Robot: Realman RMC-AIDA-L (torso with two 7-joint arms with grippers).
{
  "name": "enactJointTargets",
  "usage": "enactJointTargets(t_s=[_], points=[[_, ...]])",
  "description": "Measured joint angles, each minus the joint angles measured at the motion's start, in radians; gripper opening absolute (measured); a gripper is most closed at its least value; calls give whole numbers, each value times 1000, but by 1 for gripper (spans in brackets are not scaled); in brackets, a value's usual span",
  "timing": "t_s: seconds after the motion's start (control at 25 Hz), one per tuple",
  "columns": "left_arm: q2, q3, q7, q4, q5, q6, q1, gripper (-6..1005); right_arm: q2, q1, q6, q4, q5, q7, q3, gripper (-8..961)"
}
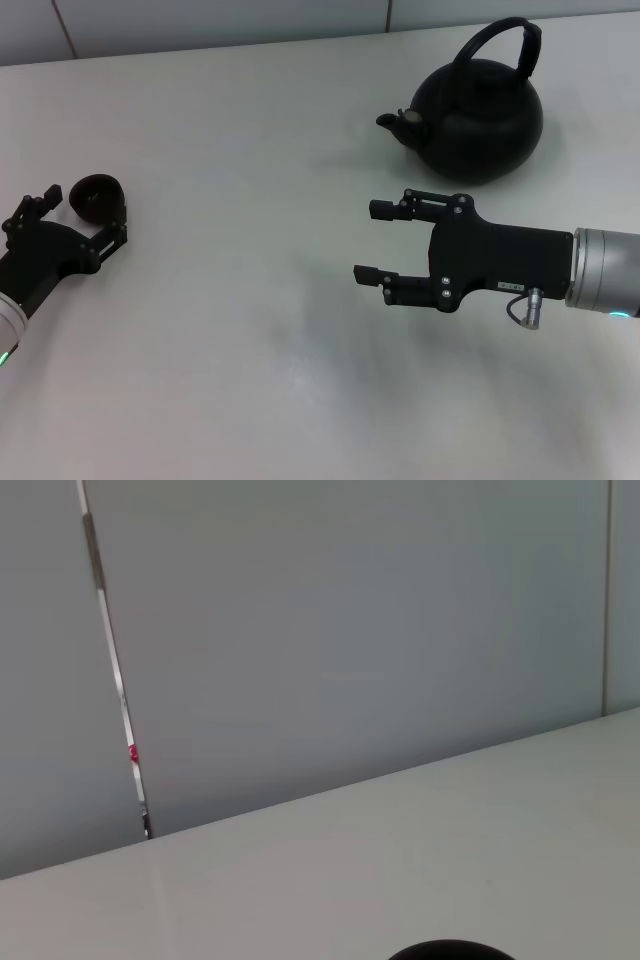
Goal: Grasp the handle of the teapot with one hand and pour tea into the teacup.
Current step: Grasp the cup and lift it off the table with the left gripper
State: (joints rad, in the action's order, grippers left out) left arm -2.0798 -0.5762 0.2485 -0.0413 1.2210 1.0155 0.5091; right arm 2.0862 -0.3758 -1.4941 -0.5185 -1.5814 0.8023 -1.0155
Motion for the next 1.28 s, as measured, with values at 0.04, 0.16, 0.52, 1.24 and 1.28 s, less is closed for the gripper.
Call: enactJointTargets(t_s=[0.04,0.16,0.52,1.24,1.28], points=[[0,-1,0,0,0,0,3,748,0,0,0,0,0,0,0,716],[0,-1,0,0,0,-7,8,744,0,0,0,0,0,0,0,716],[0,0,0,0,0,-33,16,733,-1,0,0,0,0,0,0,716],[0,-7,0,1,1,-28,26,712,-2,-2,0,-1,4,0,3,715],[0,-7,0,1,1,-28,27,706,-2,-3,0,-1,4,0,5,715]])
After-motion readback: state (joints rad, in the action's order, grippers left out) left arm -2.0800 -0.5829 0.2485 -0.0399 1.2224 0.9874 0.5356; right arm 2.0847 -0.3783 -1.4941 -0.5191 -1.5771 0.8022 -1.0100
